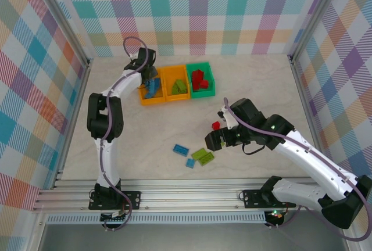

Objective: Sort the legos into containers by color

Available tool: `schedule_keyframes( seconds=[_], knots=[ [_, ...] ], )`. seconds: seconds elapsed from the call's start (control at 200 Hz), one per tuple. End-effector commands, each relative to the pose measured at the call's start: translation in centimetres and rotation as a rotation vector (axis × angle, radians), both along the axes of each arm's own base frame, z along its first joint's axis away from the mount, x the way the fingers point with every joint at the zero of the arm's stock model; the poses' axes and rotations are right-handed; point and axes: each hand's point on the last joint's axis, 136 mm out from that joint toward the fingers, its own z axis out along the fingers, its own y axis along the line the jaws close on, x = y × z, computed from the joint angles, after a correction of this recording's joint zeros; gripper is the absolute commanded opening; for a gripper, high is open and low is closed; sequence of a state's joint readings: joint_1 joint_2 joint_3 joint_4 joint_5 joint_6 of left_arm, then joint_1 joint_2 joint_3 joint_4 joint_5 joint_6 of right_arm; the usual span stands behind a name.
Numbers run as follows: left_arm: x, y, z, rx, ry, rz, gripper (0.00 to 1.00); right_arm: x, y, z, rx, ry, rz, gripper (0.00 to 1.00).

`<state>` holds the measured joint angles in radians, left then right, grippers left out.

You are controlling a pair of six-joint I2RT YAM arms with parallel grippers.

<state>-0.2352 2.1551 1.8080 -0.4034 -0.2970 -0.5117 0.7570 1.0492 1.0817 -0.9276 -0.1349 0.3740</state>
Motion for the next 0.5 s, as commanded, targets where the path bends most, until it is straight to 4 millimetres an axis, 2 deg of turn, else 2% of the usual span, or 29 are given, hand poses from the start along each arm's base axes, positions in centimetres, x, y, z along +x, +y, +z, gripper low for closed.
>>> schedule_keyframes(
  seconds=[0.0,0.12,0.18,0.265,0.35,0.365,0.445,0.5],
  knots=[
    [1.0,-0.5,2.6,-0.039,-0.058,-0.024,0.49,0.1,0.2,0.8,0.013,-0.012,-0.004,1.00],
    [0.2,-0.5,4.3,-0.050,-0.076,-0.028,0.64,0.5,0.4,0.6,0.005,-0.016,-0.007,1.00],
    [-0.5,-0.5,5.5,-0.065,-0.092,-0.036,0.66,0.9,0.5,0.4,-0.001,-0.013,-0.018,1.00],
    [-2.6,-0.6,8.2,-0.106,-0.133,-0.045,0.66,1.9,0.2,-0.2,-0.025,-0.022,-0.082,1.00],
    [-6.2,-1.5,11.4,-0.167,-0.177,-0.094,0.67,3.0,-0.8,-1.4,-0.074,-0.033,-0.176,1.00],
    [-7.1,-1.8,12.5,-0.179,-0.200,-0.113,0.67,3.2,-0.9,-1.7,-0.084,-0.035,-0.191,1.00],
    [-12.0,-4.4,16.3,-0.225,-0.276,-0.253,0.67,4.2,-1.5,-3.3,-0.131,-0.044,-0.245,1.00],
    [-15.8,-6.8,18.2,-0.227,-0.315,-0.392,0.68,4.9,-1.7,-4.5,-0.172,-0.055,-0.255,1.00]
  ],
)
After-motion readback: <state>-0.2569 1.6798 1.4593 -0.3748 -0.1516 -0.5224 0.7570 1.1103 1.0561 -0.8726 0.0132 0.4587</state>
